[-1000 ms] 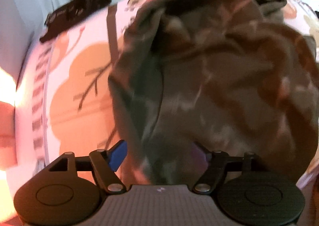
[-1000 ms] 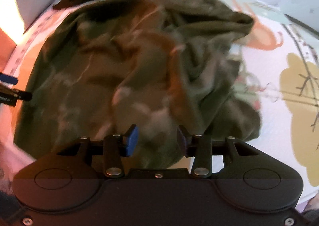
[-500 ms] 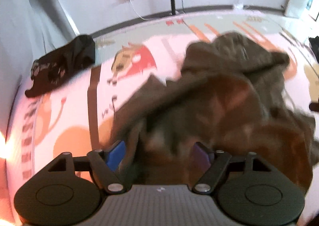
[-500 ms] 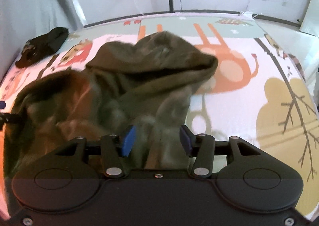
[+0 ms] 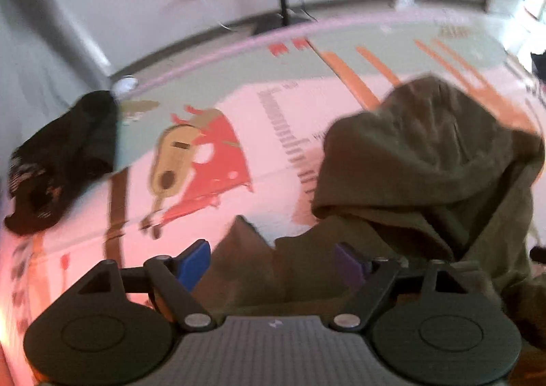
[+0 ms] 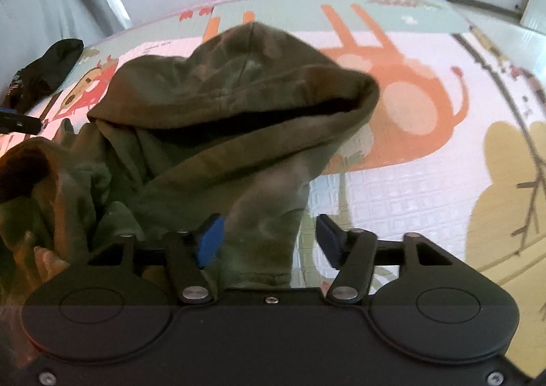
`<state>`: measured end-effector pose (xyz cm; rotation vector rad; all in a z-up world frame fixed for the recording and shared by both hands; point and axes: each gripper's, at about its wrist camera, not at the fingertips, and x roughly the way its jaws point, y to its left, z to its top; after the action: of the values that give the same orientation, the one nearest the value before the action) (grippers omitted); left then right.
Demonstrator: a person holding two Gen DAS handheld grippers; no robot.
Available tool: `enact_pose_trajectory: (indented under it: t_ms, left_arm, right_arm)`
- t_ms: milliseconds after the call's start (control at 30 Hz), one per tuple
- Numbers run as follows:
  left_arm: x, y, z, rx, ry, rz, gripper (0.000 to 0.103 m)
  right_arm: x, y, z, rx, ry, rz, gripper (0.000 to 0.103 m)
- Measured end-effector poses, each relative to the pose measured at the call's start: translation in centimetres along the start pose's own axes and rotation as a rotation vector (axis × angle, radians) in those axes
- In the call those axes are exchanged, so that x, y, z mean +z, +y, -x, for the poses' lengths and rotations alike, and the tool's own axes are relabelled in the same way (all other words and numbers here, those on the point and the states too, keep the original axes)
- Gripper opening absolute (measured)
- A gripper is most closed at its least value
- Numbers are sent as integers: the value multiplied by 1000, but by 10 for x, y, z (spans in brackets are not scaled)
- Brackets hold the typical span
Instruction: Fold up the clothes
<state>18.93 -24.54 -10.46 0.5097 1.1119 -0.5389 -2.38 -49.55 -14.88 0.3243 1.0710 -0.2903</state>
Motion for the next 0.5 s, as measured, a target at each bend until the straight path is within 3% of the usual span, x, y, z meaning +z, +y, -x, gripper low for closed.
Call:
enact_pose_trajectory:
  t_ms: [233,500]
  left_arm:
    - [4,-19,-46,10,50,-91,83]
    - [3,-18,-63,-8,67,-75,89]
  right_arm:
    - [-3,-9,-27,-5,39,-19,63]
    - [-4,0,-43,26,67,-10,63]
